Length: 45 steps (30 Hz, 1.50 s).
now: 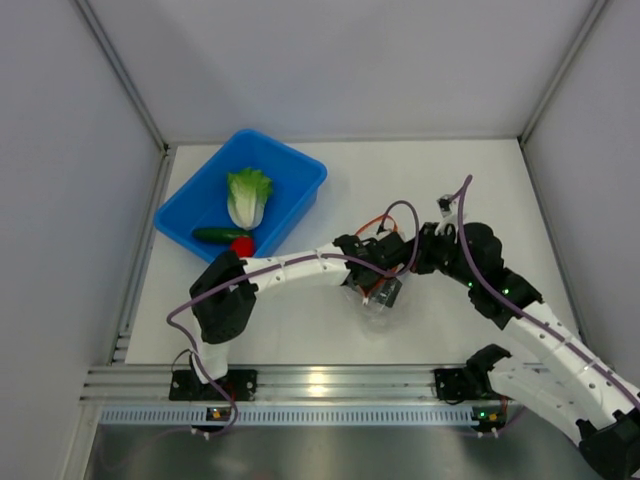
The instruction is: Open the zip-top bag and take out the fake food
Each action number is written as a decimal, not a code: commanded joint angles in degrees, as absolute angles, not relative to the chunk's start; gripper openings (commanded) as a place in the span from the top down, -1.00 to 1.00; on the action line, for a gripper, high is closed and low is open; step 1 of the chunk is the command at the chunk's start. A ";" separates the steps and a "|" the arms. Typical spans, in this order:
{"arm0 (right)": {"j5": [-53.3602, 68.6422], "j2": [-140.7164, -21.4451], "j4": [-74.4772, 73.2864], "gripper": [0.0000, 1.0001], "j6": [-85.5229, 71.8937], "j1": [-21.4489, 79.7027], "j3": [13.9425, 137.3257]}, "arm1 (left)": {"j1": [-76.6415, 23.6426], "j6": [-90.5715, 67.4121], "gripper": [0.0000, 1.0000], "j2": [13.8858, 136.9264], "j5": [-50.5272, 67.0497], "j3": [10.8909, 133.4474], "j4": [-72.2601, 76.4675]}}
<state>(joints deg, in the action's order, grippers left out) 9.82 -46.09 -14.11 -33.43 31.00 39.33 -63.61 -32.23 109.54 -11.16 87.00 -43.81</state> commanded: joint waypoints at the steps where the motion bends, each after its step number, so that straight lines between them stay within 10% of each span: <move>1: 13.45 -46.76 -16.87 1.00 -30.50 31.99 37.53 | -66.27 -32.69 -0.96 107.66 -14.76 92.63 -36.13; 16: 10.11 -44.83 -19.51 1.00 -28.13 31.82 36.74 | -66.27 -37.45 -0.96 115.31 -16.27 94.21 -26.54; 29: 1.06 -41.31 -27.33 1.00 -25.67 31.11 43.50 | -66.97 -37.53 -0.12 113.91 -16.43 90.70 -26.54; 45: -7.03 -38.67 -34.19 1.00 -21.79 28.65 50.79 | -67.24 -33.22 -0.36 106.35 -19.52 84.55 -26.63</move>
<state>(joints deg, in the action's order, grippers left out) -5.48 -39.70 -34.24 -22.85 29.74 46.98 -66.72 -34.98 109.93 -18.59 85.34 -29.43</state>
